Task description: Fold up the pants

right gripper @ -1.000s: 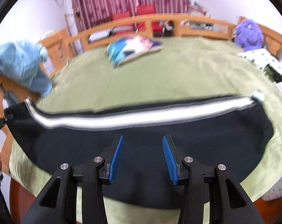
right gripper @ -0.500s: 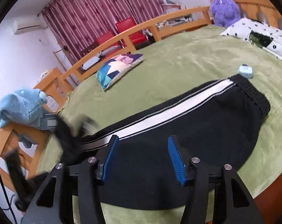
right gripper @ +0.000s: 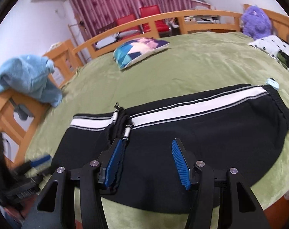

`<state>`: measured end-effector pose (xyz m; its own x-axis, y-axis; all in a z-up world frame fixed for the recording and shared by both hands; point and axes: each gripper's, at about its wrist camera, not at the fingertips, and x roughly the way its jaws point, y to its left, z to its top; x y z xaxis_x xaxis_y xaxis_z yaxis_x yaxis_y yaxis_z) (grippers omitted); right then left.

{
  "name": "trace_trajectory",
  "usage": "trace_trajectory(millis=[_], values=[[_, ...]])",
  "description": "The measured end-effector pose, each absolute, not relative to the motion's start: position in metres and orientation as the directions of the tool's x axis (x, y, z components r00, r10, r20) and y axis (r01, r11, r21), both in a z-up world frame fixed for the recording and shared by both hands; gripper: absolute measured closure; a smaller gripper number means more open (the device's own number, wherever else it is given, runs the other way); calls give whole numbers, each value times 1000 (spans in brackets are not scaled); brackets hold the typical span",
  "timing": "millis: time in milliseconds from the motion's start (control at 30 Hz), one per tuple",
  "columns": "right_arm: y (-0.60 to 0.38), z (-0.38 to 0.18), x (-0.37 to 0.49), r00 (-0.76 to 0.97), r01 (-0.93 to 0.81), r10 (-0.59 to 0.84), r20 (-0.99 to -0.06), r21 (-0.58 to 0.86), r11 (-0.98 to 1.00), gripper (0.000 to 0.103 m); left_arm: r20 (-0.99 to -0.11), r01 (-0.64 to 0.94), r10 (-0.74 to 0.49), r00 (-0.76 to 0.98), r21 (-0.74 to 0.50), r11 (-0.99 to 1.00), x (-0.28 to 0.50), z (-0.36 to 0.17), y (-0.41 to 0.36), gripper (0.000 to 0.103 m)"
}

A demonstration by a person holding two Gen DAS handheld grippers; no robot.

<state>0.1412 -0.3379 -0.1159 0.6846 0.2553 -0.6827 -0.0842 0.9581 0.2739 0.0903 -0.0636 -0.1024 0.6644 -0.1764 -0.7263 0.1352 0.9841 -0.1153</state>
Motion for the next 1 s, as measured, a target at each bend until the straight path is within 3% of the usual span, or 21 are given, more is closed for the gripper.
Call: trace_trajectory(millis=[200, 433, 633, 733, 800, 833, 933, 1000], values=[[-295, -130, 147, 656, -132, 220, -722, 177, 975, 51, -677, 86, -22, 736, 61, 994, 108, -84, -45, 43], [-265, -145, 142, 628, -146, 229, -744, 176, 974, 51, -684, 72, -62, 727, -15, 997, 92, -91, -25, 43], [-242, -168, 141, 587, -163, 235, -775, 171, 972, 52, -681, 56, -46, 731, -8, 998, 87, -96, -18, 43], [-235, -180, 147, 562, -161, 226, -795, 163, 973, 58, -684, 41, -47, 728, -25, 999, 86, -97, -10, 43], [-229, -191, 153, 537, -170, 239, -809, 174, 970, 69, -691, 20, -49, 721, -50, 999, 88, -99, -1, 43], [-227, -193, 154, 530, -176, 244, -812, 176, 969, 83, -693, 12, -54, 719, -65, 998, 88, -100, 4, 43], [-224, -189, 148, 559, -192, 242, -793, 161, 968, 89, -700, -9, -56, 712, -89, 996, 86, -103, 17, 43], [-243, -173, 136, 593, -180, 343, -728, 296, 938, 89, -698, -14, -58, 713, -96, 995, 84, -104, 26, 43]])
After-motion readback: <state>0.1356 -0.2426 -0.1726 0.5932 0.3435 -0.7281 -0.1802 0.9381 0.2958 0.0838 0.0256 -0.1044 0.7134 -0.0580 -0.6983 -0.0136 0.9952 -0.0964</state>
